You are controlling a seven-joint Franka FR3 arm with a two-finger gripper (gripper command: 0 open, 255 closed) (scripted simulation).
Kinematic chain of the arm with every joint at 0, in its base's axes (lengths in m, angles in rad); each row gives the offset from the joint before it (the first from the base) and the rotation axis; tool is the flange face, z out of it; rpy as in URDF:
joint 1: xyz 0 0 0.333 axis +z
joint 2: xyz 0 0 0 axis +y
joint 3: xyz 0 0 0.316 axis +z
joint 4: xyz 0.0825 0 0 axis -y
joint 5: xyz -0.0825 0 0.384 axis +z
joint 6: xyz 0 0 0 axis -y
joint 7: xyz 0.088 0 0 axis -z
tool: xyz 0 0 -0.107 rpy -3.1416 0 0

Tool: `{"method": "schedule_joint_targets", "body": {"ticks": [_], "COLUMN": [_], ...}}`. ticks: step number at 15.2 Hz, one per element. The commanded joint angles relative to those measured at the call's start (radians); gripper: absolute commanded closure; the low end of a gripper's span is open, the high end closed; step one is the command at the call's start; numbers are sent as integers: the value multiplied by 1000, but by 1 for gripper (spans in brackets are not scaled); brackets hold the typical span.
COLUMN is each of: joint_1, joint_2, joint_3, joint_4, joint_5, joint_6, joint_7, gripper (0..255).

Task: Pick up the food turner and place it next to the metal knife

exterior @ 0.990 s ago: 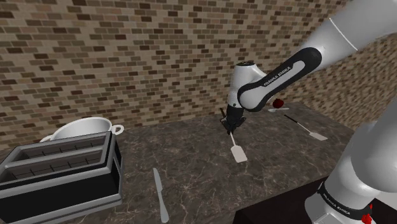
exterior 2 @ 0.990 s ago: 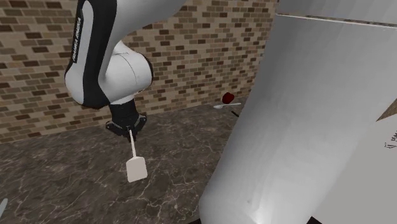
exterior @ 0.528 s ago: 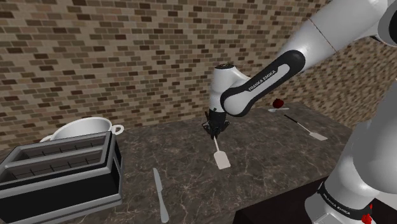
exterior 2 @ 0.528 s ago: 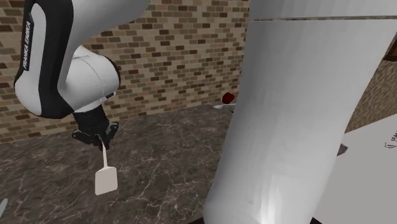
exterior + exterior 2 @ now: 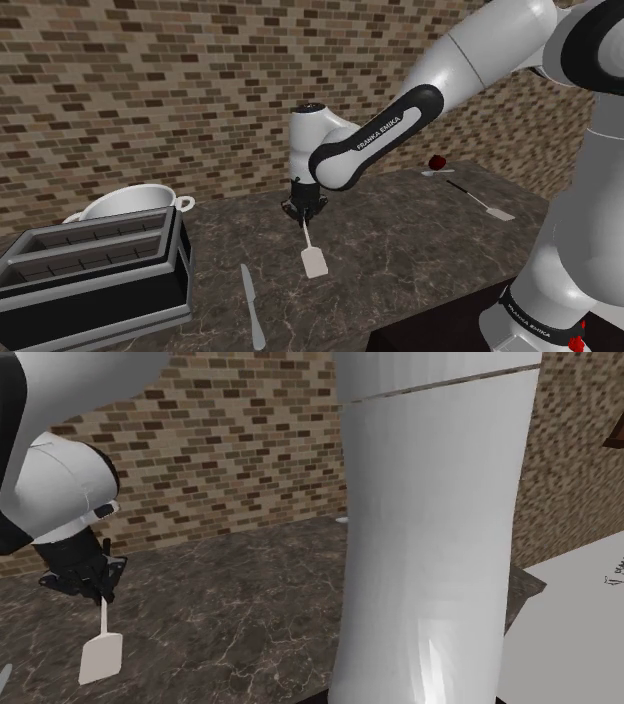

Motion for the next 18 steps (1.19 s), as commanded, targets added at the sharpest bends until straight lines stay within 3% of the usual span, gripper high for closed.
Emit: {"method": "schedule_joint_targets", "body": {"ticks": [1, 4, 18], "joint_1": [25, 60, 77], "joint_2": [41, 108, 238], "joint_3": [11, 21, -3], "joint_4": [59, 158, 135], "joint_5": [-12, -29, -76], "joint_6": [-21, -58, 92], "joint_7": [43, 94, 131], "gripper": [255, 255, 255]}}
